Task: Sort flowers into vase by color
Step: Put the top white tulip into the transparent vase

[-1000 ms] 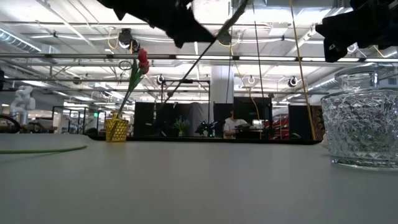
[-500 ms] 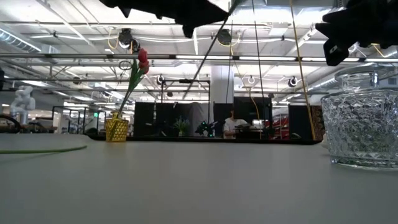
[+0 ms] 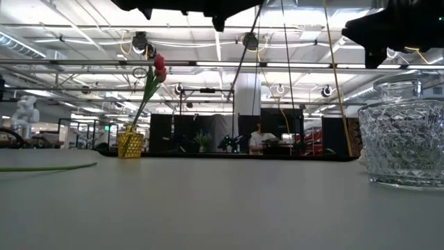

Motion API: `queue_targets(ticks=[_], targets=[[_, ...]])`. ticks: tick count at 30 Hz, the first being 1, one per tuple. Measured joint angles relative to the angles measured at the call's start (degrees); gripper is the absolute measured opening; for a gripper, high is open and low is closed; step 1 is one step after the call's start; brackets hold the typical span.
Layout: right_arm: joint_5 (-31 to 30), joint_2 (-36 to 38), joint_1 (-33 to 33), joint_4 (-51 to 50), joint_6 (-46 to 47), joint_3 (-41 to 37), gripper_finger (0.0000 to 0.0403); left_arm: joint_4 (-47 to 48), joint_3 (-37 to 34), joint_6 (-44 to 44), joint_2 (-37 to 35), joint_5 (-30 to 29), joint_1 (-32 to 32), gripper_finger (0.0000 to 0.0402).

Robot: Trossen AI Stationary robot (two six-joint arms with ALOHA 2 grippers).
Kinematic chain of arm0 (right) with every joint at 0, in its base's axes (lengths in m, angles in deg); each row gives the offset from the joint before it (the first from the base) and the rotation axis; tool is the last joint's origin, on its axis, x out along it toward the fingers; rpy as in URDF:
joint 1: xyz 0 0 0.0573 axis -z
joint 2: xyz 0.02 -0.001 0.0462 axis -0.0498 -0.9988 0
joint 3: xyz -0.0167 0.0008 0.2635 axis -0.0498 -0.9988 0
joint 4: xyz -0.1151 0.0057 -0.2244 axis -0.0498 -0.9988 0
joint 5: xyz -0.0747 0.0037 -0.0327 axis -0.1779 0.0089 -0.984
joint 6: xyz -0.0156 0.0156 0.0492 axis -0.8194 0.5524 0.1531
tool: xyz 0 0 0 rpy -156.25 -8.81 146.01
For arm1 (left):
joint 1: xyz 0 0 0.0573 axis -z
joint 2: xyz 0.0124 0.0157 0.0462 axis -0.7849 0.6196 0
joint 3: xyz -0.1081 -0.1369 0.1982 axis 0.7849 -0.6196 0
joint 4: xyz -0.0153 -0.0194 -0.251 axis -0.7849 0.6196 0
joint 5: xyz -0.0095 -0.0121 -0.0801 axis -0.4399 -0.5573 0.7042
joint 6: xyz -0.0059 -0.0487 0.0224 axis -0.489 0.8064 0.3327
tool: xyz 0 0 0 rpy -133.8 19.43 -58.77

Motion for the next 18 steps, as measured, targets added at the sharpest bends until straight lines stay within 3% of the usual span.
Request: queue_targets(ticks=[10,18], targets=[[0.70,-7.04,-0.02,8.25,-3.45,0.00,0.0086,-2.98,-0.08,0.00,0.97,0.14,0.11,0.0000],[2.08,-19.24,-0.02,23.43,-5.35,0.01,0.0133,-2.85,-0.08,0.07,0.97,0.14,0.19,0.0000]])
